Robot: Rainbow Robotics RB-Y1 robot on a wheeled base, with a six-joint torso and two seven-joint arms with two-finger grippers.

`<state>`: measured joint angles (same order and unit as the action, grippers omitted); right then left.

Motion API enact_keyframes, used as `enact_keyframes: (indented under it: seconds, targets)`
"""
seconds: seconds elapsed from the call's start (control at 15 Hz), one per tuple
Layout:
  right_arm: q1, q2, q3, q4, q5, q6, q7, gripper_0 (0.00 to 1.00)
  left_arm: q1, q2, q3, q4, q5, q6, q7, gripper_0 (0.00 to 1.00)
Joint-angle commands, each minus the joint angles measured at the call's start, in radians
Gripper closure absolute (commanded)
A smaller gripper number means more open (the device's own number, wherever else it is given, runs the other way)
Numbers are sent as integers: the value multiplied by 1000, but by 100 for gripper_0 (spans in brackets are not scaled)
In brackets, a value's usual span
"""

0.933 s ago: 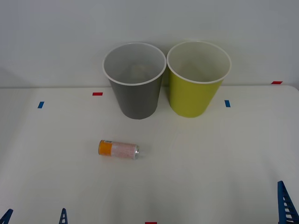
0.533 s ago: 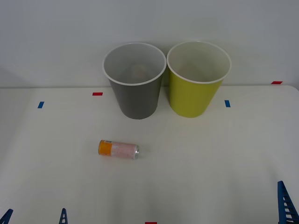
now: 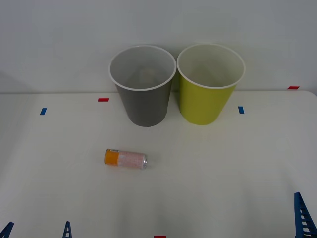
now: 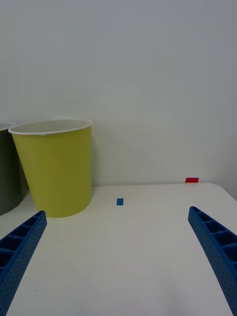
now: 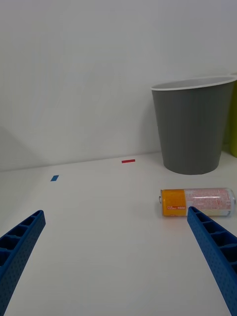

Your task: Put cans in the gray bin and PET bottles in the light green bin.

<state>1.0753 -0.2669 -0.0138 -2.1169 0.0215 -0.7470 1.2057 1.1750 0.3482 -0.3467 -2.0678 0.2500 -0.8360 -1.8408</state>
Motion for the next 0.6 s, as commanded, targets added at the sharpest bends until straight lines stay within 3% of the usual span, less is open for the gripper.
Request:
enact_keyframes:
  seconds: [0.07,0.6]
  targets:
    - [0,0,0,0,0,0,0,0,0,0,0,0,0,0,0,0]
    - [0,0,0,0,0,0,0,0,0,0,0,0,0,0,0,0]
